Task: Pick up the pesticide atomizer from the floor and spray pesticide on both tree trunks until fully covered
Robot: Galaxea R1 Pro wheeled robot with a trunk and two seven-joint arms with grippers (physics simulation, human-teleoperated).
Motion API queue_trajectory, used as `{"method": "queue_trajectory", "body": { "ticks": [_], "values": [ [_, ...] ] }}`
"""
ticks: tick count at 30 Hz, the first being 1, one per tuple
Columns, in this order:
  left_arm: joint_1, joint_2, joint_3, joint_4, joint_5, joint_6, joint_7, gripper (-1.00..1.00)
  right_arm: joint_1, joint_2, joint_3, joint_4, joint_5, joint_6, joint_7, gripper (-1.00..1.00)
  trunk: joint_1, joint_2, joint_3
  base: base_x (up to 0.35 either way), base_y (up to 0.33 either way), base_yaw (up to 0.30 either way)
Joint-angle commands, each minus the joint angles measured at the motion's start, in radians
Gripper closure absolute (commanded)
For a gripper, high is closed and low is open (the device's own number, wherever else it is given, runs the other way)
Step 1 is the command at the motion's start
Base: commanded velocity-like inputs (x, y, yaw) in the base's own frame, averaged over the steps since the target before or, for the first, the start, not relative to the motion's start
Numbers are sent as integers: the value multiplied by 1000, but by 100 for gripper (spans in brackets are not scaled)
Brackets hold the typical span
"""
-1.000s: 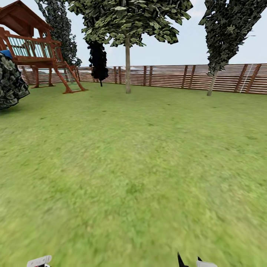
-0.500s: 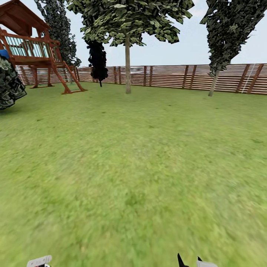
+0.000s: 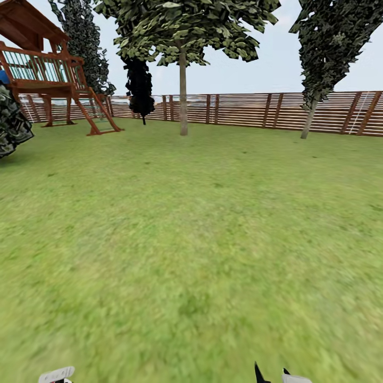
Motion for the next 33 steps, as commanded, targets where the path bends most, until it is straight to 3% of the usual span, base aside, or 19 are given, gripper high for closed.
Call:
{"method": "queue_trajectory", "body": {
  "ticks": [1, 33],
  "values": [
    [0, 0, 0, 0, 0, 0, 0, 100, 0, 0, 0, 0, 0, 0, 0, -100, 0, 0, 0, 338, 0, 0],
    [0, -1, 0, 0, 0, 0, 0, 100, 0, 0, 0, 0, 0, 0, 0, -100, 0, 0, 0, 338, 0, 0]
  ]
}}
